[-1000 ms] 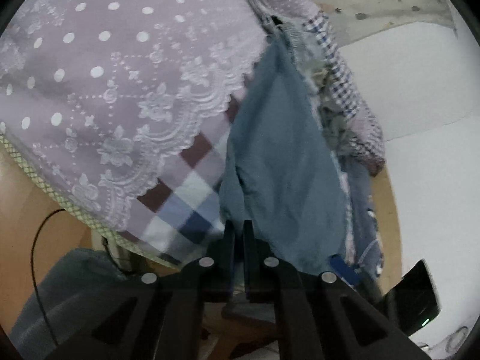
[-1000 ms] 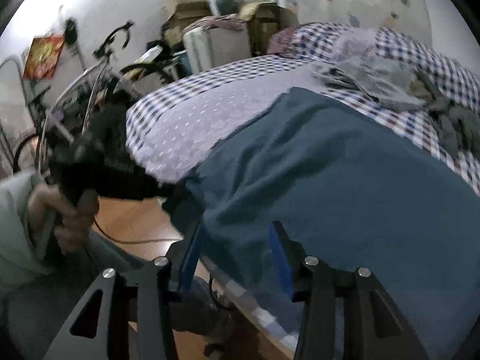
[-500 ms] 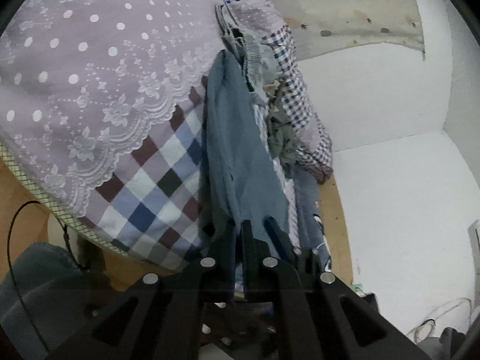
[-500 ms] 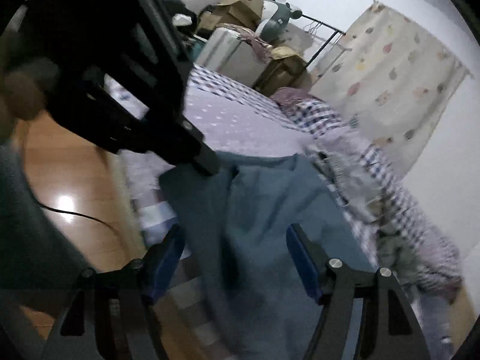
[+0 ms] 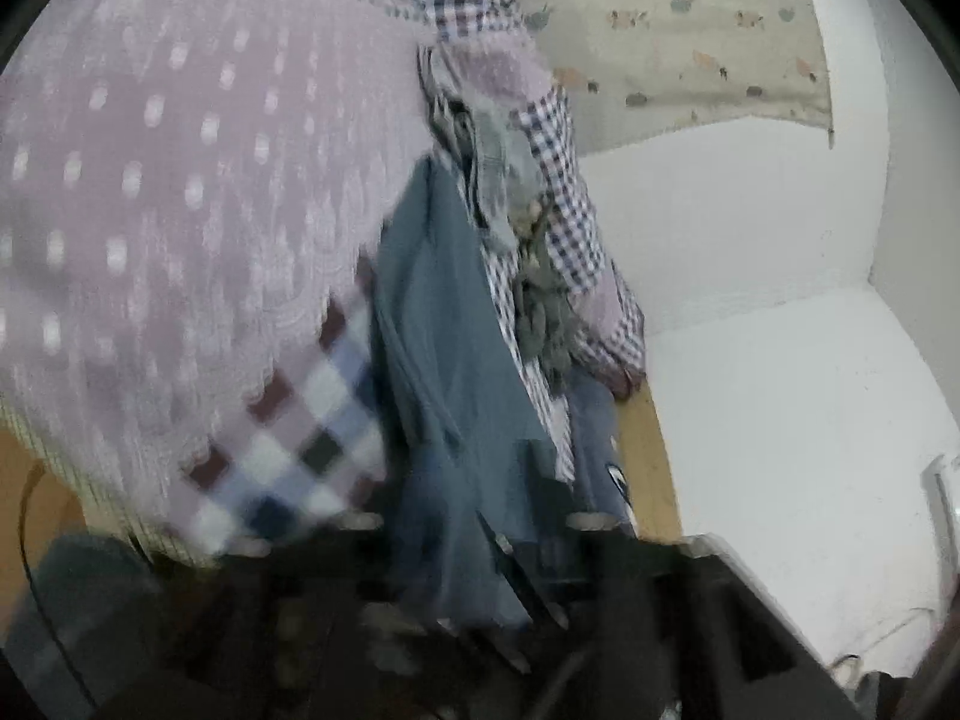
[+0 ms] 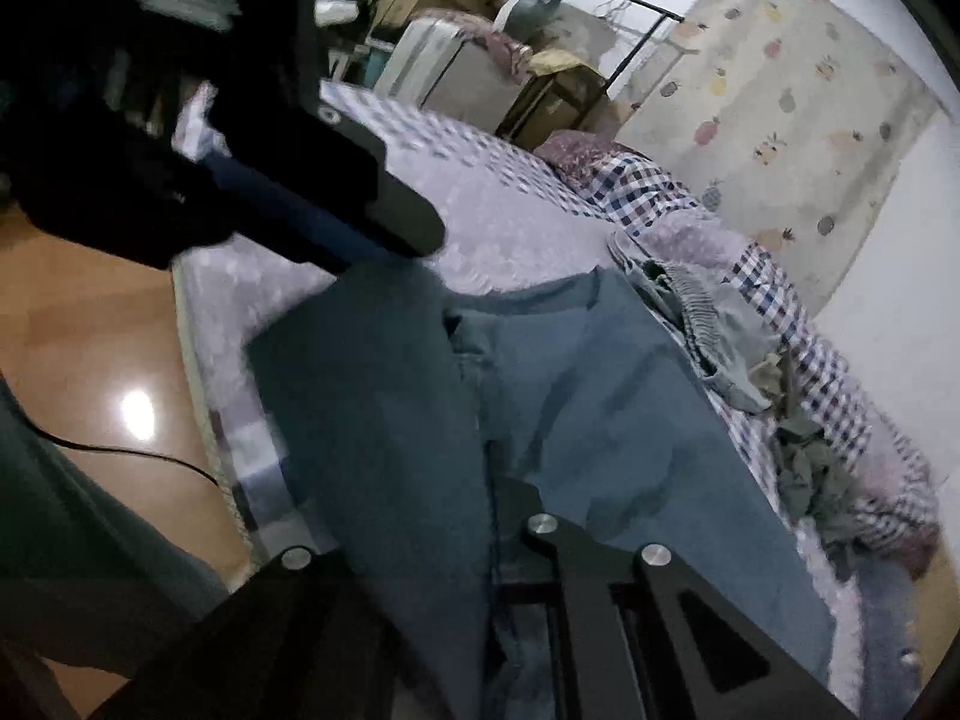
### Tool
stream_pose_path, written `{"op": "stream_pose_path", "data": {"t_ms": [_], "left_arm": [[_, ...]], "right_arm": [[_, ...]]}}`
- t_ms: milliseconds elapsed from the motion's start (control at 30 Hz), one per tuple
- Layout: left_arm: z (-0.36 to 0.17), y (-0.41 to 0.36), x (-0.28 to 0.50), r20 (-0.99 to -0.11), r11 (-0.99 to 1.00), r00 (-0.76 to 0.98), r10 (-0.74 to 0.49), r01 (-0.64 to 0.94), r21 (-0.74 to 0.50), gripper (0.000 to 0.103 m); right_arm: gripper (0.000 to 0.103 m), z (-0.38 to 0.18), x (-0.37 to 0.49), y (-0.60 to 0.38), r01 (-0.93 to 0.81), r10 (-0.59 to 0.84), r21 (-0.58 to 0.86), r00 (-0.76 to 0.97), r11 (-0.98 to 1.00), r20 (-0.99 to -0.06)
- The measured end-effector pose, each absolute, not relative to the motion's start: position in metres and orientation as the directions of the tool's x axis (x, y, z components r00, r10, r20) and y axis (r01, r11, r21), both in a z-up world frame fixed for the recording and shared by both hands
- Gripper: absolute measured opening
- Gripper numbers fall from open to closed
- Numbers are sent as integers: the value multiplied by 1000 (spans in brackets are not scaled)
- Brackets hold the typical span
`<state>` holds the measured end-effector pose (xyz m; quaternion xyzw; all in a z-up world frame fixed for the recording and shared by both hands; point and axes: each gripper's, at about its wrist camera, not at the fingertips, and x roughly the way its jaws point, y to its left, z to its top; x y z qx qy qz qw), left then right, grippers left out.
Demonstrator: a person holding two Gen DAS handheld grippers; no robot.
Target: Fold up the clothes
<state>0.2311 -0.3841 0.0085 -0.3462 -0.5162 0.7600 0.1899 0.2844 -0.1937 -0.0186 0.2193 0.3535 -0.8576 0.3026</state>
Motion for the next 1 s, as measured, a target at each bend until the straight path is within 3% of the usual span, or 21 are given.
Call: {"op": "stream_pose_path", "data": {"t_ms": [33, 300, 600, 900, 933, 1000], "left_arm": [[10, -384, 222, -351, -425, -685, 639, 66, -903, 78], [17, -376, 105, -513, -615, -576, 637, 21, -788, 78], [4, -373, -18, -580, -649, -476, 661, 25, -760, 78], [5, -344, -69, -647, -712, -372, 665, -57, -700, 78], [6, -343, -71, -643, -710, -375, 667, -58, -702, 74], [6, -336, -73, -635, -698, -368, 679, -56, -714, 34]], "right_arm": [[3, -14, 282, -189, 678, -374, -453, -714, -579, -592], [3, 34, 255, -160, 696, -450, -300, -675, -652, -585], [3, 61, 242, -133, 688, -489, -209, -666, -695, -563], [3, 72, 248, -111, 683, -512, -185, -674, -706, -533], [3, 73, 248, -108, 679, -508, -184, -676, -711, -533], [3, 74, 246, -101, 665, -497, -174, -683, -726, -536]]}}
